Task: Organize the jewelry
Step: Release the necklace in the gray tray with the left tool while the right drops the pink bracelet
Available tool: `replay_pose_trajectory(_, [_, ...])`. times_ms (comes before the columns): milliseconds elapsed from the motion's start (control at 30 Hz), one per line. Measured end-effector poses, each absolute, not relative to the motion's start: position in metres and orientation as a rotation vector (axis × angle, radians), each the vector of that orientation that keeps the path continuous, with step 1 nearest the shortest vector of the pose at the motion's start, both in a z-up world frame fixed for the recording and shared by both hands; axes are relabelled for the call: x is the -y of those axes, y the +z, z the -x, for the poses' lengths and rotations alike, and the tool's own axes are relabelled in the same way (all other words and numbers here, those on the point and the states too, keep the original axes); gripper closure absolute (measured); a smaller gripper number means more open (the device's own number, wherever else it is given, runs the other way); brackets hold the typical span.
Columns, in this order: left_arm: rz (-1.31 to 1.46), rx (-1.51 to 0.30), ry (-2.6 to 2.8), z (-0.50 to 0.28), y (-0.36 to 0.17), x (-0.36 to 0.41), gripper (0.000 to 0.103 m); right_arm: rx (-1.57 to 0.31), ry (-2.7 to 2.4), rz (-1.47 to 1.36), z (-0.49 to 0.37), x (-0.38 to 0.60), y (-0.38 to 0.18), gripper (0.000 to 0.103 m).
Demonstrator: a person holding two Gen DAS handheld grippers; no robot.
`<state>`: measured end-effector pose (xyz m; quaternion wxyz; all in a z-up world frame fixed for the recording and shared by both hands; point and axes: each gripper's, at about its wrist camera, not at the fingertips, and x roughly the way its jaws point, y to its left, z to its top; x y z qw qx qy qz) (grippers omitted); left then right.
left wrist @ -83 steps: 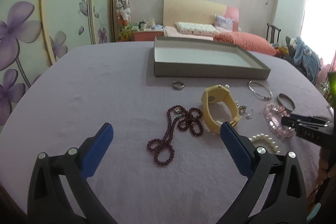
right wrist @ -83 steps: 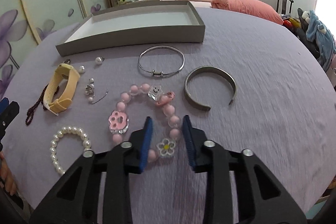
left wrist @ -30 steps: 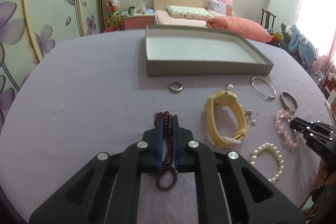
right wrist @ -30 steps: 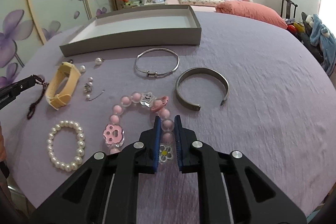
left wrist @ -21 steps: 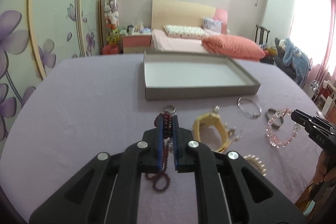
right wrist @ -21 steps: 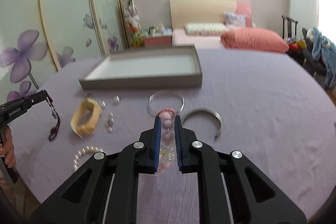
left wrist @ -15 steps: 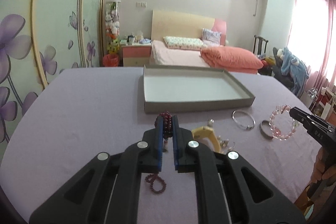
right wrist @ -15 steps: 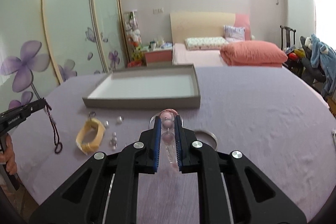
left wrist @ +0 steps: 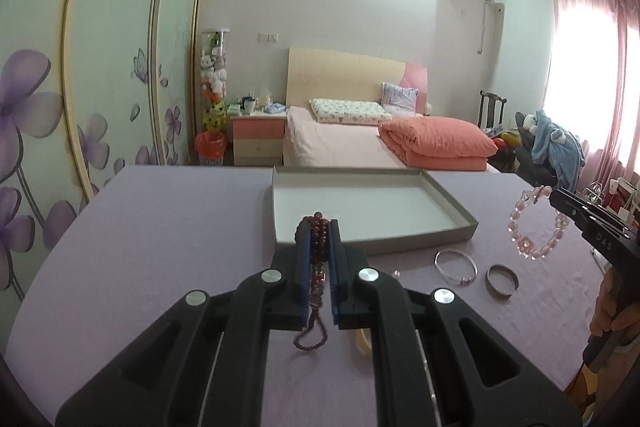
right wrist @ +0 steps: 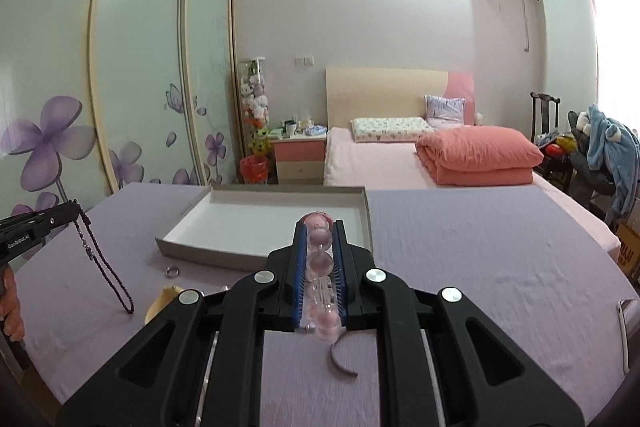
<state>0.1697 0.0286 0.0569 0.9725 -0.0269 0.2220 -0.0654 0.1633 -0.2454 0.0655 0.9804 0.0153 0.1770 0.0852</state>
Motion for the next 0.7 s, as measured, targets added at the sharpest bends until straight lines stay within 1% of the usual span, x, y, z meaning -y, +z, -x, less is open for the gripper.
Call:
replay_pose_trajectory(333, [0.012, -0.315, -0.136, -0.193, 0.104, -0.016, 0.094, -0.291, 0.196, -0.049, -0.188, 0.248, 0.085, 0.089])
replay_pose_trajectory(500, [0.003, -0.284, -0.14, -0.214, 0.112, -0.008, 0.094, -0.27, 0.194, -0.05, -0.208, 0.249, 0.088, 0.089])
replay_pose_trajectory(700, [-0.006, -0.288, -0.143, -0.247, 0.111, 0.004, 0.094, -0.28, 0.191, -0.057, -0.24, 0.248, 0.083, 0.089])
